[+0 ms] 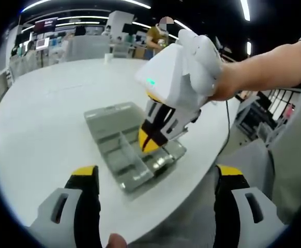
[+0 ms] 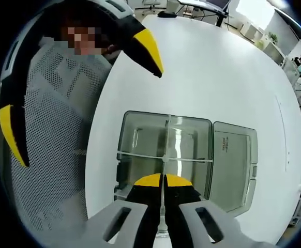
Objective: Insert the divider into the dual guide fixture by aligning both edges with the guide slots and pushing it downward to the bottom, including one-sided entry, uneven engagement, binding, and posture correction.
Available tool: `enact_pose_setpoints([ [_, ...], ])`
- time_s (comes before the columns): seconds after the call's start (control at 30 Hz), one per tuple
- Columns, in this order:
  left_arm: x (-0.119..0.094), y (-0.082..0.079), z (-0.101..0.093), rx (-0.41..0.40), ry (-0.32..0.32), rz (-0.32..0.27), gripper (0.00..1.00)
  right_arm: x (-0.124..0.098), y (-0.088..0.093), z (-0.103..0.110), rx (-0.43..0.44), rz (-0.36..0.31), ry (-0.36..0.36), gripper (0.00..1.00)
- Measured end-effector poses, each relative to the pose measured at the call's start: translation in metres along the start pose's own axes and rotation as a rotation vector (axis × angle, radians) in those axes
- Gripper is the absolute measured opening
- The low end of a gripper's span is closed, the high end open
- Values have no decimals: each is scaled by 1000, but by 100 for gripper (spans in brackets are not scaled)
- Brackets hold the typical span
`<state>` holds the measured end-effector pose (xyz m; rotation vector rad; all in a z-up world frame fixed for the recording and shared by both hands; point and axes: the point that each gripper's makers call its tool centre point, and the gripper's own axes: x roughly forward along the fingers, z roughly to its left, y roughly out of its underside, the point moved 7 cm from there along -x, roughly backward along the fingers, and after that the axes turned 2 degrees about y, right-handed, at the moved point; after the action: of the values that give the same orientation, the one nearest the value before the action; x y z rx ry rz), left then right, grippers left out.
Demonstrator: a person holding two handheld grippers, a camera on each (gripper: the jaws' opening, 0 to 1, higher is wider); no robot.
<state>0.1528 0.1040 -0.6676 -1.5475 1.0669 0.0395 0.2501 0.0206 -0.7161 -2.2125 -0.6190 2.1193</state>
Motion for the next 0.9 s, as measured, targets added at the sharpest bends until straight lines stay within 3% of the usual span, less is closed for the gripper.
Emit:
enact_pose_setpoints([
  [0.9,-1,0,0,11,4,9,90,4,1,0,8,-7,5,0],
])
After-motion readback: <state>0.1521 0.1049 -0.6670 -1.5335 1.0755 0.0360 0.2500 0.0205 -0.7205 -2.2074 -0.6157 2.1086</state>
